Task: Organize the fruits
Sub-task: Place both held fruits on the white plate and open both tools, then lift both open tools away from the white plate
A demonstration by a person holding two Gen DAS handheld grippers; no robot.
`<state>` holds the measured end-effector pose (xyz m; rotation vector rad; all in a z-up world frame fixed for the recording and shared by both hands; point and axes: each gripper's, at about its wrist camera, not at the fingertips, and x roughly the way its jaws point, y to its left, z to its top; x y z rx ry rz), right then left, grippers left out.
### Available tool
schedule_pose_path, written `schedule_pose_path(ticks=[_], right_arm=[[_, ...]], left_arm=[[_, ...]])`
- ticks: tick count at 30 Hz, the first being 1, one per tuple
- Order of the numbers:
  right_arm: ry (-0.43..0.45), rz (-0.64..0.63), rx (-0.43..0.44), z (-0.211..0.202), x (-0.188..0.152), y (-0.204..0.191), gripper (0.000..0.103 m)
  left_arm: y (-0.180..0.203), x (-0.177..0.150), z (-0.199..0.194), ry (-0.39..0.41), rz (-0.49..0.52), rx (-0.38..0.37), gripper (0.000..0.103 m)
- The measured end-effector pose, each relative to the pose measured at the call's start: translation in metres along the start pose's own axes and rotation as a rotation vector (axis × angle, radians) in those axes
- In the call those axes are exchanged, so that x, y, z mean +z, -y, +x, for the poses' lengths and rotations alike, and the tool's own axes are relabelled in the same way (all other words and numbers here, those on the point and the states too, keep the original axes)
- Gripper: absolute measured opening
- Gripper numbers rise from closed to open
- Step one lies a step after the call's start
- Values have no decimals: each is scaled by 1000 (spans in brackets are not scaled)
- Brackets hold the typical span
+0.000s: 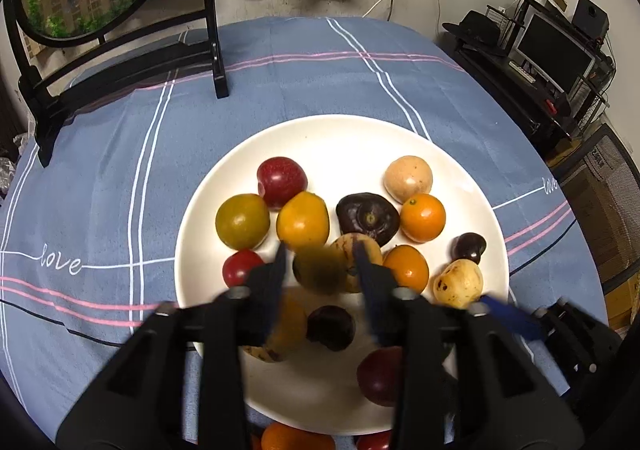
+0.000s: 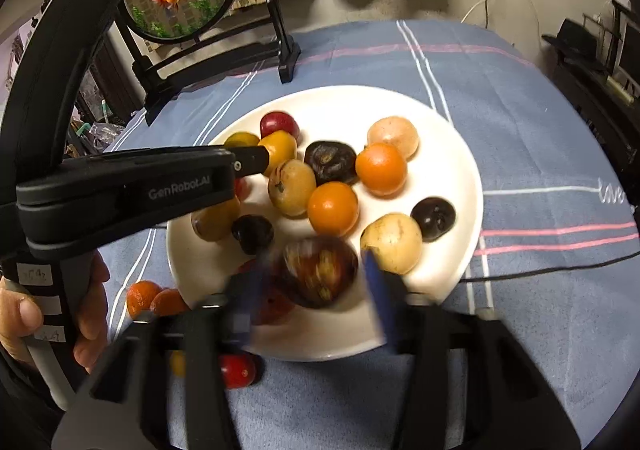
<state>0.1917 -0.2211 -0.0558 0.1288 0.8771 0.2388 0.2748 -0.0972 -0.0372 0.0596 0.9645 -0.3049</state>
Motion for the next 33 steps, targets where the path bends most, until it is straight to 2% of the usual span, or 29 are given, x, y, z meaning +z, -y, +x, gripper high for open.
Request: schedule_pose_path(ticks=[1,7,9,10,12,14,19,24,27,30,33], right_arm=[[20,-12,-7,-3,0,-2,68],[45,-33,11,-6,-8,-2,68],[42,-36,17,-7,-11,-1,68],[37,-31,19,-8,-13,0,68],[39,-18,17,-17,-15,1,68],[53,-20,30,-28,-18,-2,69],[105,-52,69,-71,-38,-22,70],[95,-40,87,-92,-64,-37,72],[62,-49,85,-91,-80,-47,72],[13,-76,89,-77,-87,-59,72],[-6,-88,81,-58,-86,-70,72]], left_arm=[[0,-1,-5,25,3,12,65],[-2,-7,-32,81,-6,23,67],[-2,-13,-42,97,-12,24,72],[-2,-18,-51,109,-12,25,78],[-2,-28,-66,128,-12,26,80],[-3,-39,-82,137,-9,25,89],[-4,-76,-115,175,5,39,89],[-27,-119,-139,197,-39,41,89],[-57,-145,-150,220,-95,106,91],[-87,-172,-152,203,-154,201,92],[-116,-191,-151,170,-221,207,92]])
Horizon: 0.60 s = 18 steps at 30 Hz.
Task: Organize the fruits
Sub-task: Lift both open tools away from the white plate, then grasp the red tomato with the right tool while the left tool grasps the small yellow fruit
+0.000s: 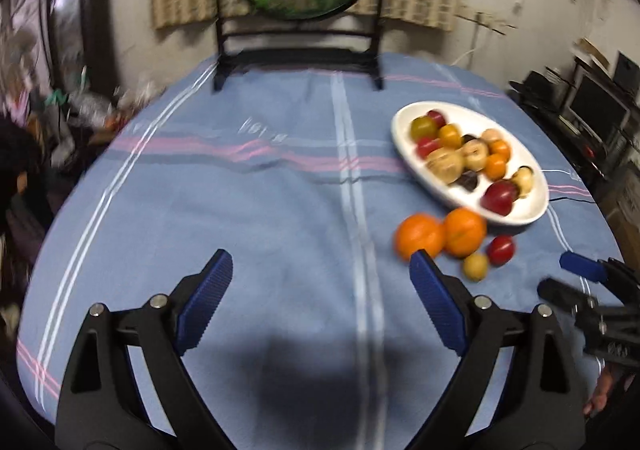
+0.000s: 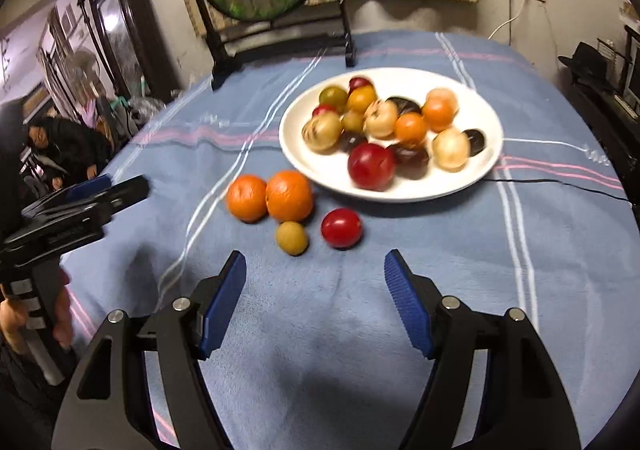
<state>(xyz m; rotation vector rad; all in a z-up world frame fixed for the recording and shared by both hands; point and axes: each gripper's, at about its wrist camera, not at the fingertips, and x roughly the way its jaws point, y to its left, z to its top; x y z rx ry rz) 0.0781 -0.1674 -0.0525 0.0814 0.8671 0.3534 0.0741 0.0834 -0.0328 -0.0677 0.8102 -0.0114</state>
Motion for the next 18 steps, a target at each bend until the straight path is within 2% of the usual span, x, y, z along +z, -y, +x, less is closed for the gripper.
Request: schedule_pose_path(ticks=[1,3,4,5,12,15,16,18], right_arm=[[8,-1,-3,2,1,-1,72],[15,-15,-45,10,5,-2,57],[-3,-20,-64,18,7,-1,44],[-17,-14,-64,23,7,0,42],[-57,17,-121,47,12,12,39],[-99,37,-95,61,11,17,39],[-105,43,-79,65,11,19,34],[-94,35,-86,64,11,18,32]], left_arm=[[-10,-6,0,-14,-23,-5,92],[-19,-11,-1,-21,-37,-12,92],[-21,-13,-3,-20,-38,-15,92],[-22,-15,-5,-19,-39,-18,92],[-19,-20,-13,-18,-33,-78,92],[-9,-20,-17,-27,-10,-107,92],[-4,-20,-17,-27,-3,-115,92],[5,-20,-19,-32,15,-128,92]])
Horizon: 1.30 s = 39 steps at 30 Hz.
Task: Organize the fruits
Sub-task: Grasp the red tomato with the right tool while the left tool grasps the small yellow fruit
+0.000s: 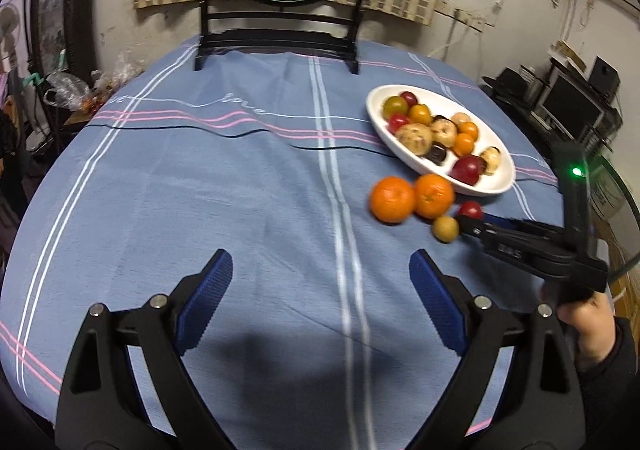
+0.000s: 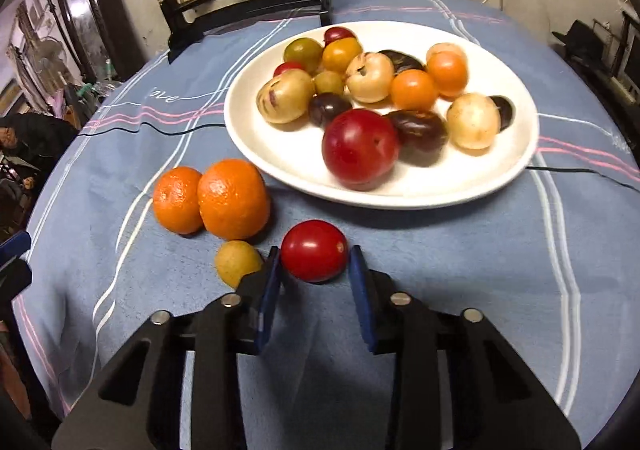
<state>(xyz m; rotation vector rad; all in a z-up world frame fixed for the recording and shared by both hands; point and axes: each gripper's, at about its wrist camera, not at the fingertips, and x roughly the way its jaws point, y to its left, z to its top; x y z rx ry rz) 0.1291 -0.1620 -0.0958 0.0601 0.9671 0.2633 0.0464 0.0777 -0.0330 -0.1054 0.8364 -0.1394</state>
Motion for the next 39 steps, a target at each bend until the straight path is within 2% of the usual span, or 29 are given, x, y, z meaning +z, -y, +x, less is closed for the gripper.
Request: schedule_pose_path(ticks=[7,11,18,21,23,28,30,31,32,39], right_arm=[[100,23,27,-62,-16,11,33],[116,55,36,-82,-33,28,33],[131,75,44,-97,-53,50,33],[139,85,63,-99,-56,56,33],[142,91,71,-99,-57,59,33],[142,101,88,-99,-60,63,33],[139,103,92,-97,-60,63,33],[135,104,94,-96,-60,62,33],[133,104,95,-96,-60,62,33],[135,86,90,-99,-57,53,33]], left_arm=[[32,5,11,-52,51,-38,92],[58,8,34,-101,71,-49,92],[99,7,84,-181,95,-6,92],[111,9,103,-199,100,7,89],[115,11,115,-217,94,15,83],[116,15,127,-203,81,47,79],[119,16,130,-187,94,71,67],[121,15,129,-171,113,84,49],[121,15,126,-166,119,64,27],[113,4,101,-178,98,-12,27]])
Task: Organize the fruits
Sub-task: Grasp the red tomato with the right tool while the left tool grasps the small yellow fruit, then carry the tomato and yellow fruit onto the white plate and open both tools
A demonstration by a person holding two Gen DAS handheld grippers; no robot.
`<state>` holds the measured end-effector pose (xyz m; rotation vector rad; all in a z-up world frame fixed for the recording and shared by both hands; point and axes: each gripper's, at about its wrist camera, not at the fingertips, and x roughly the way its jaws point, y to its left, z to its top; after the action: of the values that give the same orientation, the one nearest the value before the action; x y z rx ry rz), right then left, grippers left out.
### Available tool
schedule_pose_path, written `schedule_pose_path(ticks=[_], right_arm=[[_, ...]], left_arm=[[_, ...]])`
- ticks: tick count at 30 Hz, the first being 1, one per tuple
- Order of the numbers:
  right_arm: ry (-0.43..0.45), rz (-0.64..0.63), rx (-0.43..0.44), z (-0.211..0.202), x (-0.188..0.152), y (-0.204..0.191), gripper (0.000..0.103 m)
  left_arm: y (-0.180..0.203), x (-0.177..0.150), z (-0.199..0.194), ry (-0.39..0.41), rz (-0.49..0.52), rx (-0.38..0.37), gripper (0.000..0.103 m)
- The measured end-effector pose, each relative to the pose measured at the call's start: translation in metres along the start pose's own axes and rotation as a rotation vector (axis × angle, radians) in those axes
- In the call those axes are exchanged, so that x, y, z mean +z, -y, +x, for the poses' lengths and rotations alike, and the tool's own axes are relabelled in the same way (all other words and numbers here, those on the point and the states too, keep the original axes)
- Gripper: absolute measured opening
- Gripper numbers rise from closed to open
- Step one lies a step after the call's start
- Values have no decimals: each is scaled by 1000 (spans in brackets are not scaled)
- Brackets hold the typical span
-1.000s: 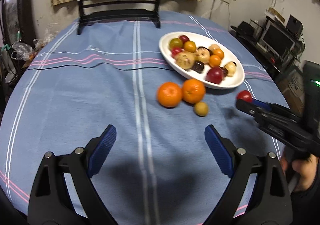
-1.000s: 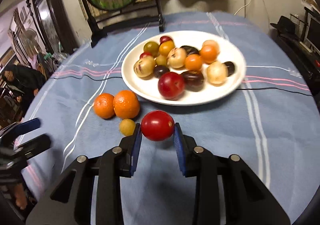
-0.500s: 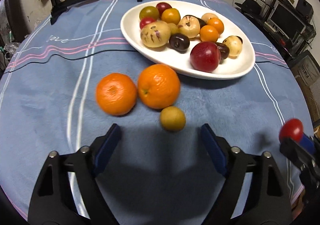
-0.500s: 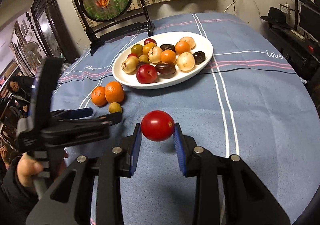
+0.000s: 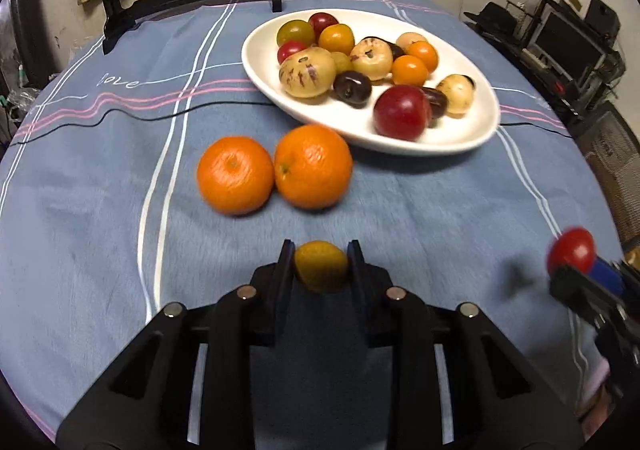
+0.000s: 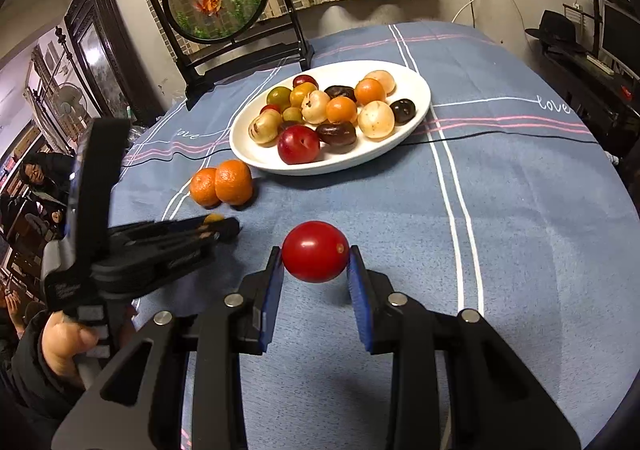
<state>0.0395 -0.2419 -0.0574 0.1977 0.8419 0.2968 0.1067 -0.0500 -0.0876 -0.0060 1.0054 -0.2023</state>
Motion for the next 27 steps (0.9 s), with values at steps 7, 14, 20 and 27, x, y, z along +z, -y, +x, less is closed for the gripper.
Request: schedule_pose_path(ticks=[7,14,20,27], right_arm=[[-8,-20,-2,4,4,-11,33],[-13,-44,-18,7,12,-20,33],[-3,-80,-27,7,35,-29,33],[27,-108,-57,9,70,-31,33]], left_arm=[[-1,-19,-40,36,29,-59,27],[-10,-2,-66,107,46,-78,27],[-20,35,-69,143,54,-67,27],[-19,91,-60,166,65,-50,27]])
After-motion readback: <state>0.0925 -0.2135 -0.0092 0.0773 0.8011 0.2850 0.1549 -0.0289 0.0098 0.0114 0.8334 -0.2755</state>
